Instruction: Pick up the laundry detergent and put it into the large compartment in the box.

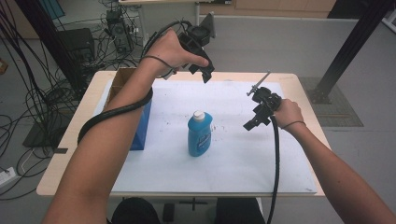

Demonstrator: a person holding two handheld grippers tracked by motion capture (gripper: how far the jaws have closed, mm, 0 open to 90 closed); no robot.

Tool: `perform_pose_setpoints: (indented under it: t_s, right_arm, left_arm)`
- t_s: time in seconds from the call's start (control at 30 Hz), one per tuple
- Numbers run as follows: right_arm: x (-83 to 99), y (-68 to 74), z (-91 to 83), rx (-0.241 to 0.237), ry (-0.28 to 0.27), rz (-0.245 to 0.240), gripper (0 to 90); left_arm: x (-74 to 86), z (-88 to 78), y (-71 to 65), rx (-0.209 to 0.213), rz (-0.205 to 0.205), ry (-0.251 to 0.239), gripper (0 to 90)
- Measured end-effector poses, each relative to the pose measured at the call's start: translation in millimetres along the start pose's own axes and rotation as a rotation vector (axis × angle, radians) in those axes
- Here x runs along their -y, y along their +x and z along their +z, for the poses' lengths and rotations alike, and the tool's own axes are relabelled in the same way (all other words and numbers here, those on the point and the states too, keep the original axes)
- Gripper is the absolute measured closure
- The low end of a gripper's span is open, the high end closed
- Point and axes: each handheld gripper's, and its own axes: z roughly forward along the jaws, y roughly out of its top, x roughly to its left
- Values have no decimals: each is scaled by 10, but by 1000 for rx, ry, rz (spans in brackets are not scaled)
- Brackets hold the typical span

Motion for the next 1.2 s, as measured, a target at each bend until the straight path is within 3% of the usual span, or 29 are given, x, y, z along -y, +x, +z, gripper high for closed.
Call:
perform_pose_setpoints:
  t_s: [0.5,0.57,0.73,0.93,1.2]
  right_arm:
    - [-13,8,27,3,7,4,31]
    - [-31,21,34,6,10,-3,31]
    - [-50,27,55,0,14,-4,31]
    - [-57,19,58,6,9,-9,31]
    - [-39,3,30,14,9,-4,31]
  left_arm:
    - [28,0,11,6,1,-8,113]
    - [51,-13,26,32,-9,-24,112]
    - [84,-16,32,25,-4,-14,112]
    - [151,-49,26,58,-7,-17,113]
    - [213,-72,-45,67,10,-20,111]
